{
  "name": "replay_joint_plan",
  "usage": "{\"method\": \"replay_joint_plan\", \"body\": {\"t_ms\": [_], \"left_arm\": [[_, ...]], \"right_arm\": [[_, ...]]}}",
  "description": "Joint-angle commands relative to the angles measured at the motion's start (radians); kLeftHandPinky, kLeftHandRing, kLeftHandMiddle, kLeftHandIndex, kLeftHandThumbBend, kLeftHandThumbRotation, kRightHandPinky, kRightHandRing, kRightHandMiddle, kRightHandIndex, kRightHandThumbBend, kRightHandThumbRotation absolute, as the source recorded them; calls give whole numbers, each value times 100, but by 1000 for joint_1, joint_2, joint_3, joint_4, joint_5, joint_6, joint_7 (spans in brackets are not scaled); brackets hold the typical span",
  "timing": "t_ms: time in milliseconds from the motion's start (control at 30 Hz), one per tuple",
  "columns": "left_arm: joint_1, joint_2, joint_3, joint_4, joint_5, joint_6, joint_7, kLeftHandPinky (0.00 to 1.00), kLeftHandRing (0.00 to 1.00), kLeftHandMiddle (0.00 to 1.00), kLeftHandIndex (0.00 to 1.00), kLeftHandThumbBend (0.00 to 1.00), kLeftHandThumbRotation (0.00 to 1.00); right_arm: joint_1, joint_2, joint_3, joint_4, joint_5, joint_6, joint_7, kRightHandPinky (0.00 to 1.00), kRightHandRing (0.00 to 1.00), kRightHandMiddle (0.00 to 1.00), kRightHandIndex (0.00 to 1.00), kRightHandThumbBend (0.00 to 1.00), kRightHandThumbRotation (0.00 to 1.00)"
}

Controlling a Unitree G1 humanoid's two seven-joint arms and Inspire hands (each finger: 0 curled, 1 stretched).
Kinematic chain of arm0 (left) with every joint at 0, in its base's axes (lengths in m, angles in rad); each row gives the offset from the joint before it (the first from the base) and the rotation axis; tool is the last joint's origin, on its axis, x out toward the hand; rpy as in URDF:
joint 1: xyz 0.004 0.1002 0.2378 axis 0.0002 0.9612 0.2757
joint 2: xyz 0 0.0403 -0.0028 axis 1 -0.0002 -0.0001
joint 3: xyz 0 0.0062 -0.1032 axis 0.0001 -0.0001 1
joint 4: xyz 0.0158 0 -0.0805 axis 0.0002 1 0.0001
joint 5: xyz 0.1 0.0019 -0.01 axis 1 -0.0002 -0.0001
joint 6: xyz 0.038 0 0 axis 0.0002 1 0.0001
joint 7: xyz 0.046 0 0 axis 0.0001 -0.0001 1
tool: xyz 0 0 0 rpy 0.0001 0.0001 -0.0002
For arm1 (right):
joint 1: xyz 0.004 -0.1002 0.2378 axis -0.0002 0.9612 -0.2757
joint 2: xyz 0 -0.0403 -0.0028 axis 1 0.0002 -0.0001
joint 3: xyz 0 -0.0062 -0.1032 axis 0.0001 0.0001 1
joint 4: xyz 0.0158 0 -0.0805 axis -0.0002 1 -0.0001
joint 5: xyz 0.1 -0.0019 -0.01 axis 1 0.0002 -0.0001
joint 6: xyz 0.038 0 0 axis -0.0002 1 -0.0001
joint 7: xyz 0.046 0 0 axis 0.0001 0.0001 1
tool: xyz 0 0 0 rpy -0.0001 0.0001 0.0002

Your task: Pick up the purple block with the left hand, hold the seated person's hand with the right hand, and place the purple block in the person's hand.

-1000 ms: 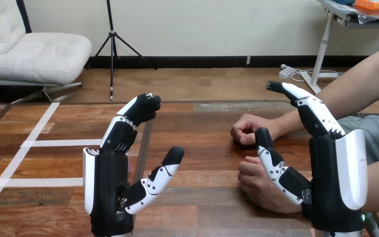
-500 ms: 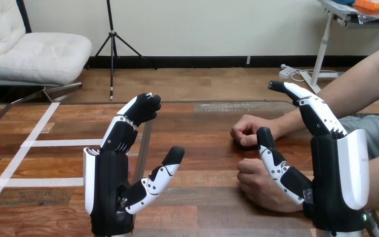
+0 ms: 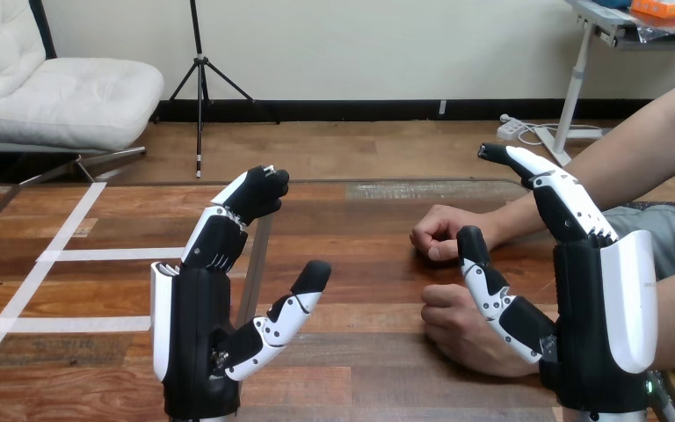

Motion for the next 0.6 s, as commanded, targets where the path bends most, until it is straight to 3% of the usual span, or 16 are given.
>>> {"method": "replay_joint_plan", "body": {"t_ms": [0, 267, 467, 567], "left_arm": [[-25, -45, -6, -46, 5, 2, 1, 75, 77, 77, 77, 55, 26], [-46, -18, 40, -57, 71, 14, 26, 75, 78, 78, 79, 57, 27], [-63, 50, 32, -91, 18, 68, -19, 77, 80, 80, 80, 61, 24], [-68, 80, 54, -120, 29, 107, -30, 80, 82, 81, 80, 63, 23]], "right_arm": [[-23, 8, -10, -41, 6, -4, -1, 74, 81, 80, 78, 31, 0], [-23, 9, -10, -41, 6, -1, 1, 74, 81, 80, 78, 31, 0], [-23, 7, -11, -36, 5, -4, -3, 74, 81, 80, 78, 31, 0], [-24, 5, -11, -35, 6, -6, -2, 74, 81, 80, 78, 31, 0]]}}
